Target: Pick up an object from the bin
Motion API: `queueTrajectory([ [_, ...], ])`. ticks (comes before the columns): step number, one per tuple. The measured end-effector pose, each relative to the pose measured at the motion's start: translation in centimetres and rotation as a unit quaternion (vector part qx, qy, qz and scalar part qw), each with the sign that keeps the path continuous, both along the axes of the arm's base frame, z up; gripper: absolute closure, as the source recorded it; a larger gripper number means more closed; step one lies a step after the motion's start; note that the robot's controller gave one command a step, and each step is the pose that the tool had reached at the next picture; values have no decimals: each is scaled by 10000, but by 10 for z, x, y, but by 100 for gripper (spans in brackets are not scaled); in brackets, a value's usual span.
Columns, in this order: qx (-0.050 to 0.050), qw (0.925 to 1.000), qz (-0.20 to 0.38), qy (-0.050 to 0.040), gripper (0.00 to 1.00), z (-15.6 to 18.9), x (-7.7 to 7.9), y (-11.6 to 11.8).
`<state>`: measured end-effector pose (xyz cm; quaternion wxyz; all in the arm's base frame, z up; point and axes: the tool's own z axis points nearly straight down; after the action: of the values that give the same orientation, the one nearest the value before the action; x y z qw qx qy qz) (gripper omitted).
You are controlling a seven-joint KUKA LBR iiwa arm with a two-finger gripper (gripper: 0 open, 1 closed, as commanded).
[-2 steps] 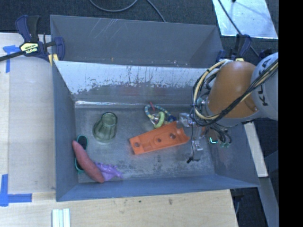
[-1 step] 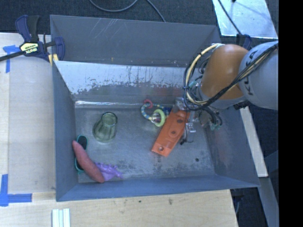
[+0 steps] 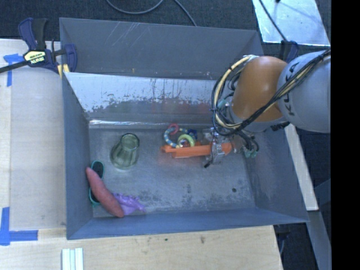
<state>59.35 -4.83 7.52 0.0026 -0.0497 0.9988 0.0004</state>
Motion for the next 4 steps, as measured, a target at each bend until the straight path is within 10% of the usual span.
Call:
queueTrajectory([
  [4,0,9987,518,1,100,58,3,2],
])
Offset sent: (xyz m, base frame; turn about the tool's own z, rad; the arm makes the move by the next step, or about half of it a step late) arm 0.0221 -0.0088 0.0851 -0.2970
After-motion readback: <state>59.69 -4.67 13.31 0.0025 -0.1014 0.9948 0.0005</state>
